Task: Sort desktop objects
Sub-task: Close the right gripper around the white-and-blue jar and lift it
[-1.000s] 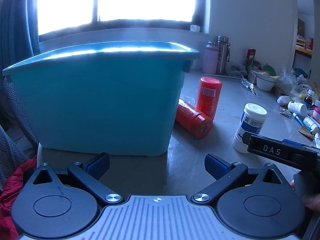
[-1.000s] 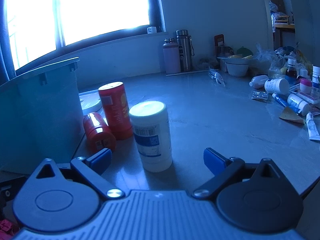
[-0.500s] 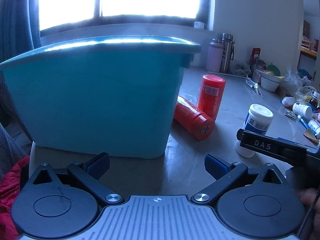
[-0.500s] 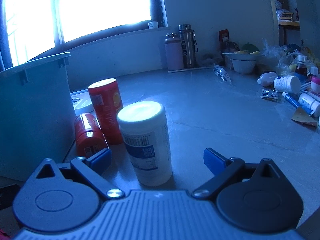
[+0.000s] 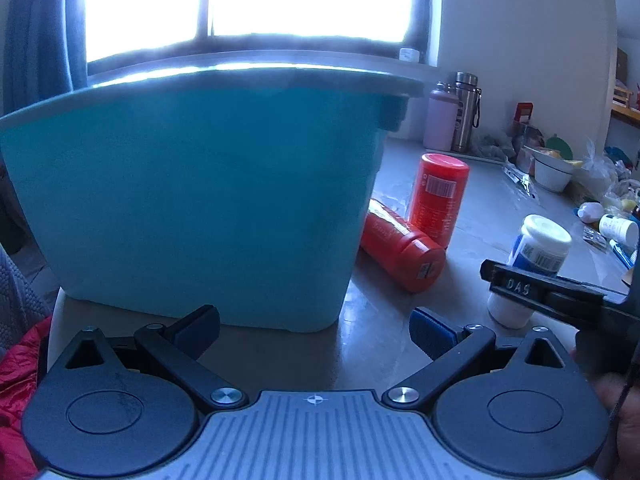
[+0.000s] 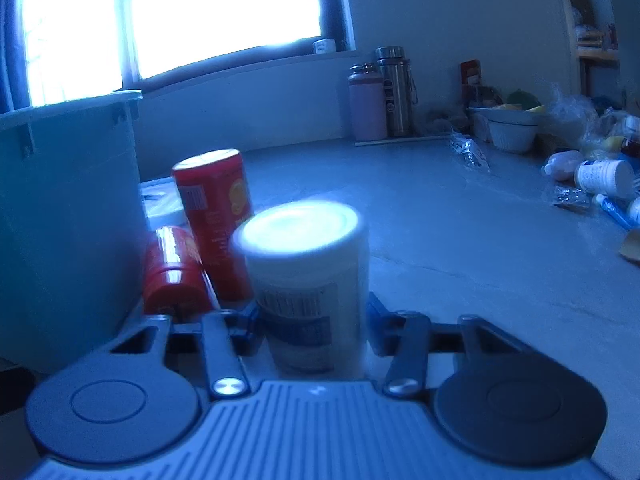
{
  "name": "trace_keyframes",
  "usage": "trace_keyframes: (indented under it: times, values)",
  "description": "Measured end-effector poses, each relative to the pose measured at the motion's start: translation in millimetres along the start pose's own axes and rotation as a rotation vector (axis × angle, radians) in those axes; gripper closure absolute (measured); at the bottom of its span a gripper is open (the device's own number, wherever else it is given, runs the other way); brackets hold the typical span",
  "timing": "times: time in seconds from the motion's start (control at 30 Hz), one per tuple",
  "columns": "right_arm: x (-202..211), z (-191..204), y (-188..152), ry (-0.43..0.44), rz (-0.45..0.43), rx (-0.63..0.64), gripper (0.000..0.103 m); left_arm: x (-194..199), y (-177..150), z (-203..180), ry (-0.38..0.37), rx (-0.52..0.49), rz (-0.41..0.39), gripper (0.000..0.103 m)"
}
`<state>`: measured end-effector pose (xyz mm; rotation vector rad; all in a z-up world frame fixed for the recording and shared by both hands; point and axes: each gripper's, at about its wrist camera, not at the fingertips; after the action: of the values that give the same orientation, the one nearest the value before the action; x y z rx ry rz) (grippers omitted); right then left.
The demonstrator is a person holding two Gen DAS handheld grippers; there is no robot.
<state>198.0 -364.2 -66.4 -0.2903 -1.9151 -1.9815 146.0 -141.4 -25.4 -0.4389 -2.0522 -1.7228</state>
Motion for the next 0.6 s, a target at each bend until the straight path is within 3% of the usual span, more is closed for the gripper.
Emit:
trace_keyframes:
  times: [0.23,0.6]
  values:
    - [11,-4,4,-0.013,-0.009,-0.02,0.054,-1,5,1,-0.008,-0.005,-0.001,0.001]
    - [74,-15,3,-0.094,-0.005,-0.035,0.054,18,8,-18,-0.078,-0.052,0.04,0.001]
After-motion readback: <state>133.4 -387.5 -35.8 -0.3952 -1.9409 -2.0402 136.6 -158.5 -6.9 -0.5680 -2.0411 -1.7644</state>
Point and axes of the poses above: each gripper's, at about its wrist camera, not at the fingertips, and x roughly against the way its jaws point, z to its left, y to its top, and after that the axes turned 8 degrees about x, right-handed
